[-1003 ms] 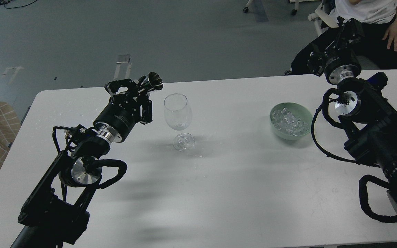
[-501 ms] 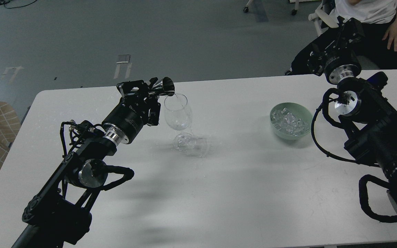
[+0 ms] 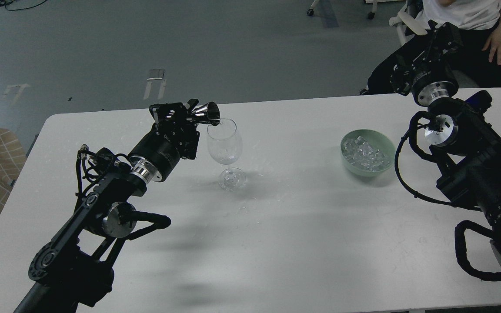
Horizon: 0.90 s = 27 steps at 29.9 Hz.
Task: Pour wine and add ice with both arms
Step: 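Tilt the jigger over the wine glass rim with the left gripper, then bring the jigger upright and back away from the glass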
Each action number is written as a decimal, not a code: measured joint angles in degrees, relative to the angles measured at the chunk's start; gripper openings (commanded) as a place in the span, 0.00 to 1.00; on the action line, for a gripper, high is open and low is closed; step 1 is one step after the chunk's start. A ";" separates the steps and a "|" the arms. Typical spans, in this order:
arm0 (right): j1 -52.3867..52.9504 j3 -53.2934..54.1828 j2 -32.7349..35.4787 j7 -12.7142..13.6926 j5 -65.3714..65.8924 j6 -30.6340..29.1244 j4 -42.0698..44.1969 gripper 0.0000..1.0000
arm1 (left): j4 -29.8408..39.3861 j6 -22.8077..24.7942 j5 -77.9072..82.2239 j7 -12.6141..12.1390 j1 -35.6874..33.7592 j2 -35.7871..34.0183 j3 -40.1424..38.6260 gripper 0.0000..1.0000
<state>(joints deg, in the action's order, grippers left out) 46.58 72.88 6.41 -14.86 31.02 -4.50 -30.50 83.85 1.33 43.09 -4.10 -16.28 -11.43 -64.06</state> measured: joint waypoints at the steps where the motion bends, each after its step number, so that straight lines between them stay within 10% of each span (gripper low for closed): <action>1: 0.00 0.00 0.00 0.00 0.00 0.00 0.00 1.00 | 0.00 0.00 0.63 -0.02 -0.20 0.00 0.03 0.14; 27: 0.00 0.07 0.41 0.00 0.00 0.03 -0.02 1.00 | 0.33 1.07 14.70 -0.65 -4.83 -6.75 4.13 0.14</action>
<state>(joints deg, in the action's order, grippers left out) 46.58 72.95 6.82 -14.85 31.02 -4.47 -30.52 84.18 2.40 57.79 -4.75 -21.11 -18.18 -59.94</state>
